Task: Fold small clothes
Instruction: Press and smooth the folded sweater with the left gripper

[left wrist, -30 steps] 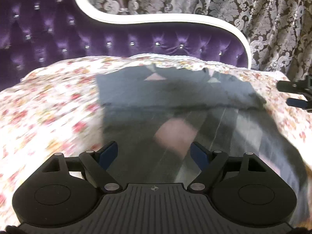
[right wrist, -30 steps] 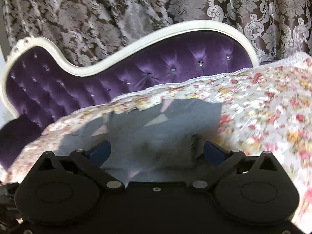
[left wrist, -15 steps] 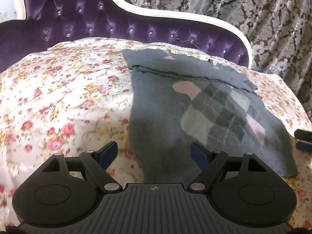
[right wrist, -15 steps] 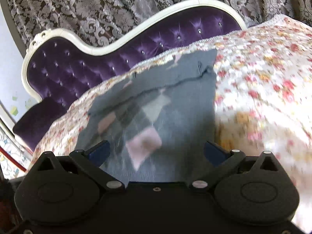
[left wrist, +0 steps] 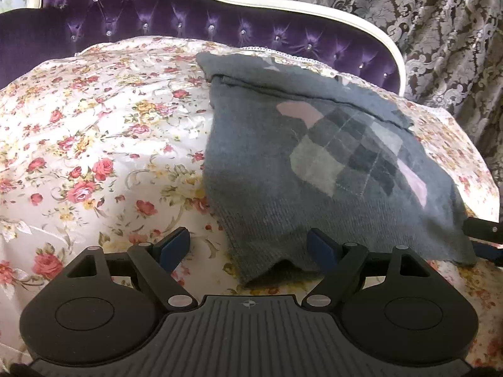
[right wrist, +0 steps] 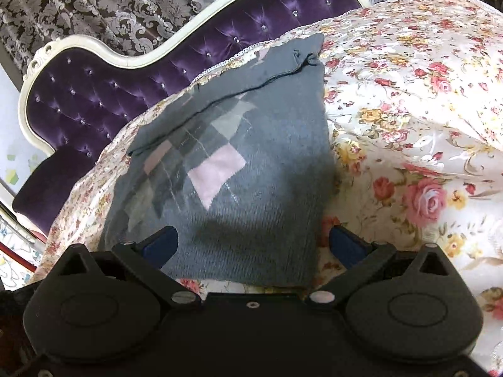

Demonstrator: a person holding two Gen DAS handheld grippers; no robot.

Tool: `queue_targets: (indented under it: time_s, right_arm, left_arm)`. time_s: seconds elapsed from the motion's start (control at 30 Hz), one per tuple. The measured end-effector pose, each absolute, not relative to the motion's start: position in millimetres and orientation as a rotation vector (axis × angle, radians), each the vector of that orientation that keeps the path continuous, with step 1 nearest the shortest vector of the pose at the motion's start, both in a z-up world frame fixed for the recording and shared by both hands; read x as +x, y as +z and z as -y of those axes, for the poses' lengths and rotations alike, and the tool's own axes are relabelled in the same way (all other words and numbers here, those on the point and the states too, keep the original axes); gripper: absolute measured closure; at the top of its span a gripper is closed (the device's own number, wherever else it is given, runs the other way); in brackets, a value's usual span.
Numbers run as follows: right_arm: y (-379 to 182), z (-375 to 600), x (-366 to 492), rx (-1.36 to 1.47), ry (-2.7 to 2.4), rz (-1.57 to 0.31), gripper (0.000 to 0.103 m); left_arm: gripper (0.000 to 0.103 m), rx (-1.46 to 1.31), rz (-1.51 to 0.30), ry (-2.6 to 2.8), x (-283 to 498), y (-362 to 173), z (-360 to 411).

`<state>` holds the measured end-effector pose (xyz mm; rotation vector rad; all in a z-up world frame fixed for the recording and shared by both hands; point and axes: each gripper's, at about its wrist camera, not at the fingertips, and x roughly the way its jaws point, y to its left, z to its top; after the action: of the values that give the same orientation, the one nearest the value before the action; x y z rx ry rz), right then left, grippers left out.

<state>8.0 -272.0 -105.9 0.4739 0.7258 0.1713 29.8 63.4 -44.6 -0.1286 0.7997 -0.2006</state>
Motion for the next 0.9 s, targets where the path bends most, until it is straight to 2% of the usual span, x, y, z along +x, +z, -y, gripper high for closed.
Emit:
queue_targets:
  time_s: [0.9]
  right_arm:
    - [-112, 274, 25, 0.495, 0.237, -0.705, 0.0]
  left_arm:
    - [0.023, -0.243, -0.791, -0.362, 56, -47, -55]
